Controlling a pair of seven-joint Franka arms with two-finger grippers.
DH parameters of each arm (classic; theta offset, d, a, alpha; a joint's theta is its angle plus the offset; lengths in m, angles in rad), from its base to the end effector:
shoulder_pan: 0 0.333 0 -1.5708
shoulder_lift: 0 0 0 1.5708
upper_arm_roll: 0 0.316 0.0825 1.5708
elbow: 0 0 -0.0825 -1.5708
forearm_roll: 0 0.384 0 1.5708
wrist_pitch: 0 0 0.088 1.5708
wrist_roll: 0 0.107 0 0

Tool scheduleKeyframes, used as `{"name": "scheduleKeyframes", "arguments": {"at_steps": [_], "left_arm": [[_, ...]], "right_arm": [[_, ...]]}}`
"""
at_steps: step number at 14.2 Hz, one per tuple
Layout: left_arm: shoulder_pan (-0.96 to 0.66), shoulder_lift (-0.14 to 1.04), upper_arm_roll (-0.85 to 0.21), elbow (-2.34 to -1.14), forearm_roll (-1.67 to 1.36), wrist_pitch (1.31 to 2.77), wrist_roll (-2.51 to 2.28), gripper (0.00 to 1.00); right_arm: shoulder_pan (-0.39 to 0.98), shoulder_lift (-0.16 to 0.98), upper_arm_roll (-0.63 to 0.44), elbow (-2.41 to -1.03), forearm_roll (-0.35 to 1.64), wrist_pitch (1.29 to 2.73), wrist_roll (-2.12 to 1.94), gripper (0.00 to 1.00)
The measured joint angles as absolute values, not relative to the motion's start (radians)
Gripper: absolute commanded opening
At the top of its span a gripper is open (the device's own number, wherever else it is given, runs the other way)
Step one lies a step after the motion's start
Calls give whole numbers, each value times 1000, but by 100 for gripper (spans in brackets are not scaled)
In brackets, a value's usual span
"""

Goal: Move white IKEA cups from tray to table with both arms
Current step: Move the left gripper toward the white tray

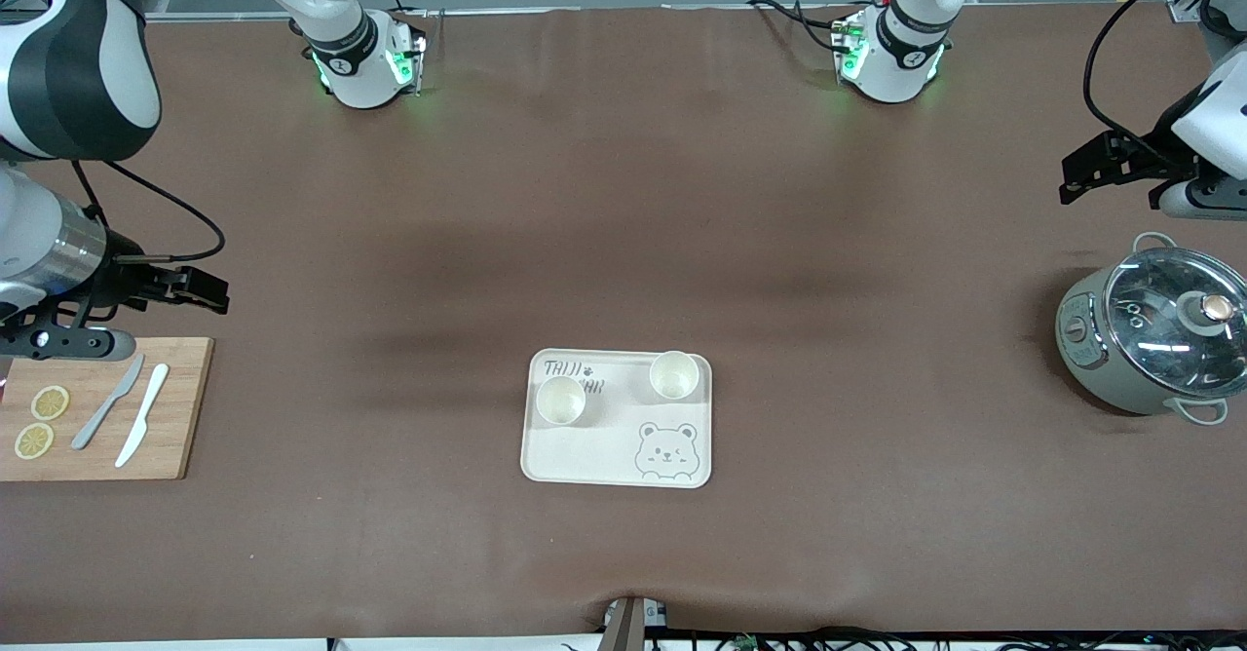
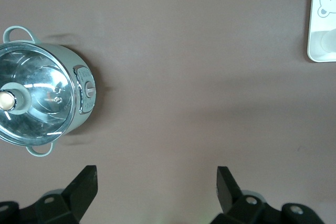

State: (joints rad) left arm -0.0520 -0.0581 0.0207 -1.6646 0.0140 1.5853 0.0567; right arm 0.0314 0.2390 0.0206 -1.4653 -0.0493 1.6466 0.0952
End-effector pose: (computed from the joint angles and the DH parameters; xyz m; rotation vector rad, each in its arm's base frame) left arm 0.5362 -0.0150 0.6132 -3.1258 0.1382 0.0334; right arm 0.6277 0.0264 0.5394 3.0916 -0.0595 -0.0839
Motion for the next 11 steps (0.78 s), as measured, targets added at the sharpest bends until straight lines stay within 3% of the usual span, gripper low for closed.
{"name": "scheduleKeyframes", "arguments": {"at_steps": [6, 11], "left_arm": [[-56, -54, 17, -1656, 14, 1587, 57, 100], [-70, 18, -11, -1591, 14, 1593, 38, 100]], "right_arm": [[31, 239, 20, -1466, -49, 1647, 95, 100], [31, 239, 19, -1466, -49, 1647, 95, 100]]}}
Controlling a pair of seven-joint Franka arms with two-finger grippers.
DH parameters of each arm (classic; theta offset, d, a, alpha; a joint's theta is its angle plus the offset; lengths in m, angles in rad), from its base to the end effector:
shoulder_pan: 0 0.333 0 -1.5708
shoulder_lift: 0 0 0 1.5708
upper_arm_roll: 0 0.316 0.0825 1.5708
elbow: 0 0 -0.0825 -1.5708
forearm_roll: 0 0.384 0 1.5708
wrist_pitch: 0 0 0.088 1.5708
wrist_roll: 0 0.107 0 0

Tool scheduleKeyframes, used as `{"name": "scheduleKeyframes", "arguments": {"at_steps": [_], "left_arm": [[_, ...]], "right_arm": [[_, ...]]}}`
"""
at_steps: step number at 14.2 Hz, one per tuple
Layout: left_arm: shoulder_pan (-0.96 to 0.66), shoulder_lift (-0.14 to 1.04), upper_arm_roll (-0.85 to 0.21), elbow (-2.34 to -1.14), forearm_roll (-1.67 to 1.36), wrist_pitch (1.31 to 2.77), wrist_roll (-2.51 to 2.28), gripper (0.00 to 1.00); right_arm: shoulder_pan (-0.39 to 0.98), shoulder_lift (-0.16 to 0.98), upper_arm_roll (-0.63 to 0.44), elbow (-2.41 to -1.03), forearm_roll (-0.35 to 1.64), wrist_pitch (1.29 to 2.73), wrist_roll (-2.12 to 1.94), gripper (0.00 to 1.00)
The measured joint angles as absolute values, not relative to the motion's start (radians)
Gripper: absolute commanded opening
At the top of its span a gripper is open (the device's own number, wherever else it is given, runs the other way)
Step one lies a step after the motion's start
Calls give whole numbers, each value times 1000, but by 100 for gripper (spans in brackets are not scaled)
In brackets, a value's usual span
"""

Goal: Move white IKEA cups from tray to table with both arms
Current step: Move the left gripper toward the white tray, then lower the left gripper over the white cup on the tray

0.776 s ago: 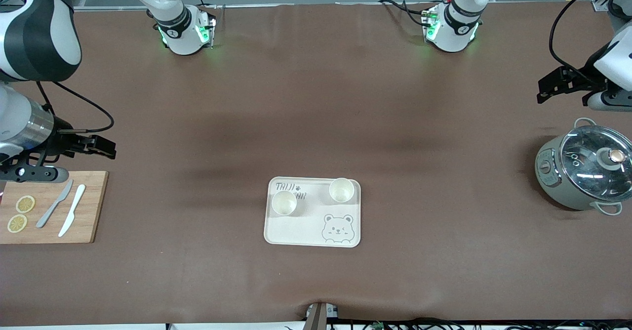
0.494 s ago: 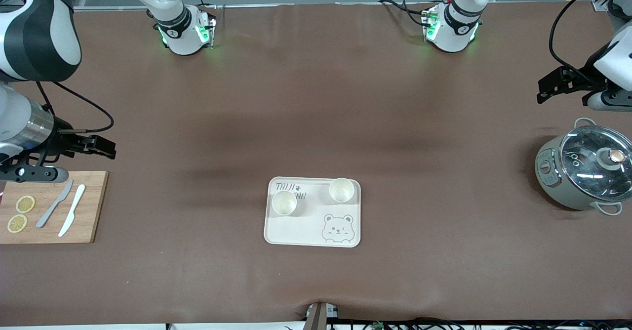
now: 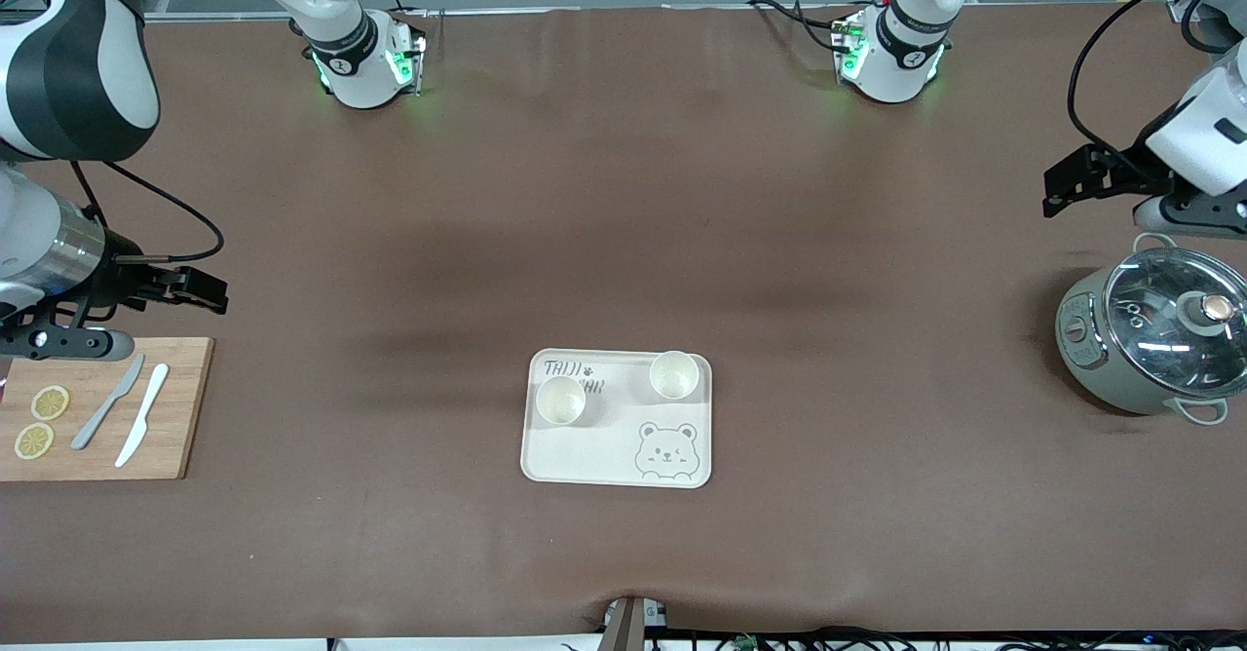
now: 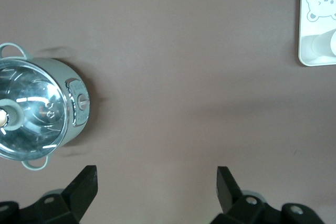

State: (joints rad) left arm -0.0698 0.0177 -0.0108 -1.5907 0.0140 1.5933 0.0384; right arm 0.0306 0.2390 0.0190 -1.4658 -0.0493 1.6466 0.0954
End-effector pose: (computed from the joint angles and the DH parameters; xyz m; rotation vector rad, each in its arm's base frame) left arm 0.5596 -0.0437 0.6072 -3.1218 0.1866 0.0231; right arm 0.6277 0.0250 0.5391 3.0912 -0.0635 -0.0847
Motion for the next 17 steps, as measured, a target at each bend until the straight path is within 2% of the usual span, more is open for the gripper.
{"name": "scheduleKeyframes", "arguments": {"at_steps": [5, 11, 13, 17], "left_arm": [[-153, 156, -47, -1506, 14, 1607, -132, 100], [-262, 271, -54, -1498, 15, 1761, -277, 100], [-289, 302, -56, -1515, 15, 1827, -311, 100], [-332, 324, -59, -1640, 15, 2023, -374, 100]], "right_arm": [[30, 239, 19, -1466, -49, 1647, 95, 100], [29, 239, 17, -1473, -50, 1647, 96, 100], [29, 239, 16, -1475, -50, 1648, 95, 100], [28, 239, 15, -1476, -50, 1648, 96, 100]]}}
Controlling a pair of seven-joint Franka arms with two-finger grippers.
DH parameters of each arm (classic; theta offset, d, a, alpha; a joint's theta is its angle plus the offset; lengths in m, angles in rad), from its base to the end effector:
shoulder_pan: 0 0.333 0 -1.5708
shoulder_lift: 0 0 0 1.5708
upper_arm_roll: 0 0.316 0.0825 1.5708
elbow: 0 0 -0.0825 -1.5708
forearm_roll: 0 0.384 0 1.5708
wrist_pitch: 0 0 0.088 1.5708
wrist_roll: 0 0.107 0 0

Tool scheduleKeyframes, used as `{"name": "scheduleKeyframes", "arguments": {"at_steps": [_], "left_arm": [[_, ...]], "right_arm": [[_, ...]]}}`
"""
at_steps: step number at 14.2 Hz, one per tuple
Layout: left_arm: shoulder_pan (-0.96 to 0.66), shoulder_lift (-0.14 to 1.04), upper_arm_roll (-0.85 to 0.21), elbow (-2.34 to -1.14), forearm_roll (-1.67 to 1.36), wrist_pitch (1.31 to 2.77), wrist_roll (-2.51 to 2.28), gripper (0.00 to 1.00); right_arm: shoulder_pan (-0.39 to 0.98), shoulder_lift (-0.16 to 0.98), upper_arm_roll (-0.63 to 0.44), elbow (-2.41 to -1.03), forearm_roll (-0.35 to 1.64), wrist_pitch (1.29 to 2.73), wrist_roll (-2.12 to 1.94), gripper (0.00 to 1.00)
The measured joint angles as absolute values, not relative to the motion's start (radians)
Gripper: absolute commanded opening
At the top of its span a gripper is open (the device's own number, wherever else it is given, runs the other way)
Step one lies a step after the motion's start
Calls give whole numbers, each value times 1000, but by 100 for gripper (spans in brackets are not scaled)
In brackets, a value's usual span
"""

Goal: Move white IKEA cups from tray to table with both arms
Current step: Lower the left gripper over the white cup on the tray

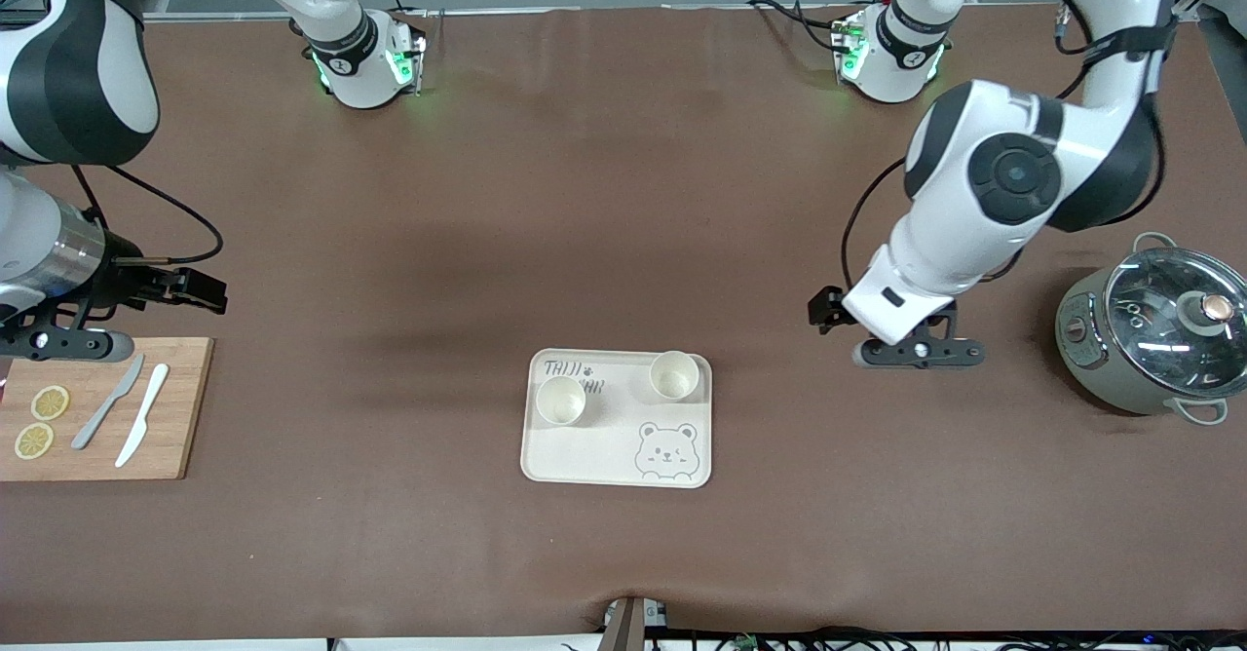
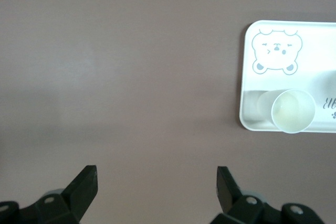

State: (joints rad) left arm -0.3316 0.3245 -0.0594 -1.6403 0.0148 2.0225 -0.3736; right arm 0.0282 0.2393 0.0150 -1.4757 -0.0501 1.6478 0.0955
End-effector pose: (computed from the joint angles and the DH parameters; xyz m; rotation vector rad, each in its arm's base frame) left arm 0.6112 -0.2468 0.4335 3.1137 -0.0309 0.0811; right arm 0.6272 0.0211 0.5344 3.0884 -0.0727 -0.0986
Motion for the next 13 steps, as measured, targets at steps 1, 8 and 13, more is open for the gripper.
{"name": "scheduleKeyframes", "arguments": {"at_steps": [1, 8, 13], "left_arm": [[-345, 325, -60, -1679, 15, 2076, -389, 100], [-463, 393, -62, -1759, 15, 2212, -435, 100], [-503, 498, -62, -1677, 16, 2233, -446, 100]], "right_arm": [[28, 239, 15, -1476, -50, 1648, 96, 100], [28, 239, 15, -1477, -50, 1650, 96, 100], [28, 240, 15, -1478, -50, 1652, 96, 100]]}}
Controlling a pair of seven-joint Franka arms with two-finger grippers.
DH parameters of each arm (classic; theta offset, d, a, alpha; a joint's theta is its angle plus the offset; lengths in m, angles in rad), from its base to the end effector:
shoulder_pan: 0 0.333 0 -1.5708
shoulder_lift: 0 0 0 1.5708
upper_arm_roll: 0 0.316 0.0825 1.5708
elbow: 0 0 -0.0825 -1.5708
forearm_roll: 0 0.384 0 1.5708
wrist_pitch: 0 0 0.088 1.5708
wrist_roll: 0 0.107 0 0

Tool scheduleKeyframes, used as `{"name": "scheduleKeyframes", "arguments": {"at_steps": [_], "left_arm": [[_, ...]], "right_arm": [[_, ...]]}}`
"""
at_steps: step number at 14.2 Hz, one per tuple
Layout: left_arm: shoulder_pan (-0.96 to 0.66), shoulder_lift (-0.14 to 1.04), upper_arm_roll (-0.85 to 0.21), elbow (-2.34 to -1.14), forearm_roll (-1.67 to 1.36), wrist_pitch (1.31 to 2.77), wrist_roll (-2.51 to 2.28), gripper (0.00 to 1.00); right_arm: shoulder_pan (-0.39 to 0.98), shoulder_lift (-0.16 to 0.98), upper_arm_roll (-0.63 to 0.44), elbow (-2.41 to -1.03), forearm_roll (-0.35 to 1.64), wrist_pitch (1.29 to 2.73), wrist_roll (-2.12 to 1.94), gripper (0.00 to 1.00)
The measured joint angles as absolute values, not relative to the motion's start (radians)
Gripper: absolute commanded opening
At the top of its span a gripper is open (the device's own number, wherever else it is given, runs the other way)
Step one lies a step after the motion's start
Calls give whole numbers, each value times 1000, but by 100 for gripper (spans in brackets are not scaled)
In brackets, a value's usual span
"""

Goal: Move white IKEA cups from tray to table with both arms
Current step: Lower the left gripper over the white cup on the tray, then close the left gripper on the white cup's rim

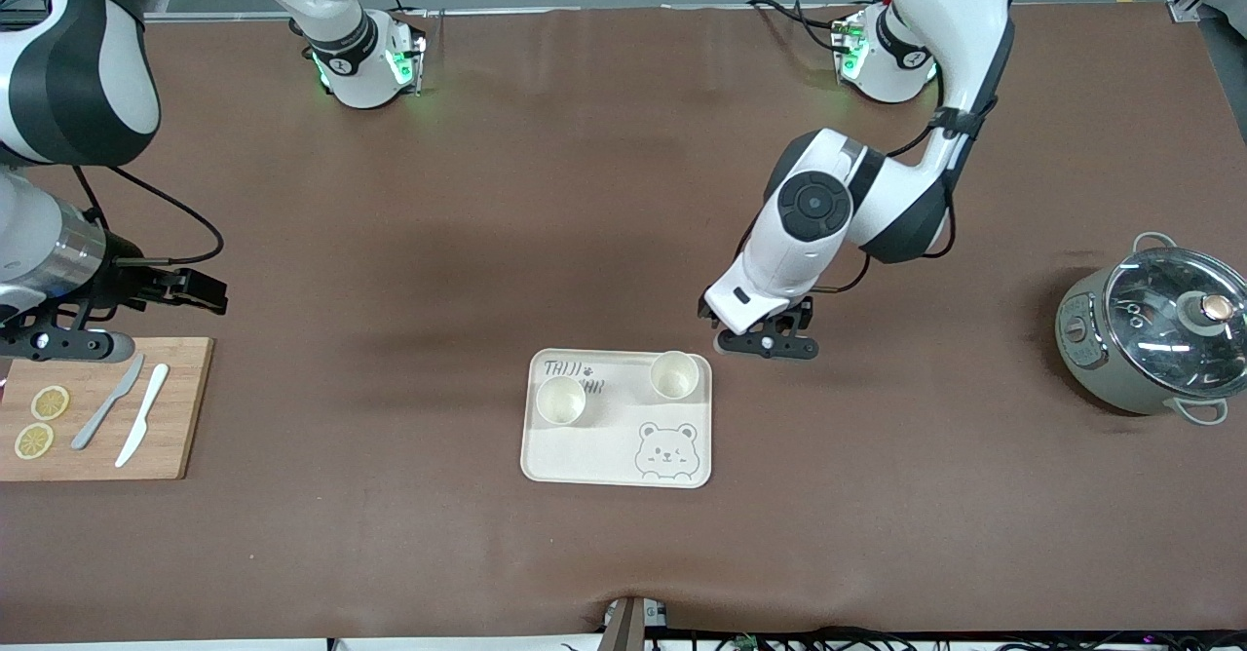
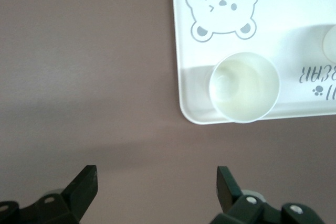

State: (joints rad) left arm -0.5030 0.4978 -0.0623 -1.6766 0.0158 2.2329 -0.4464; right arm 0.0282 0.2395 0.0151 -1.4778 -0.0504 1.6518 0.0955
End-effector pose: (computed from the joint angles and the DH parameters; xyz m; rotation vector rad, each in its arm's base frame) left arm 0.5774 -0.3601 0.3201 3.0918 -0.1855 0.0681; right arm 0.6275 0.0212 0.5336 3.0884 -0.0723 -0.0959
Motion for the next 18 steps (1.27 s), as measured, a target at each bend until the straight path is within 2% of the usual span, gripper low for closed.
{"name": "scheduleKeyframes", "arguments": {"at_steps": [11, 18], "left_arm": [[-540, 723, -51, -1387, 47, 2191, -451, 100], [-563, 829, -4, -1272, 47, 2191, -451, 100]], "right_arm": [[30, 242, 17, -1479, -50, 1670, 95, 100], [30, 242, 18, -1479, -50, 1661, 95, 100]]}}
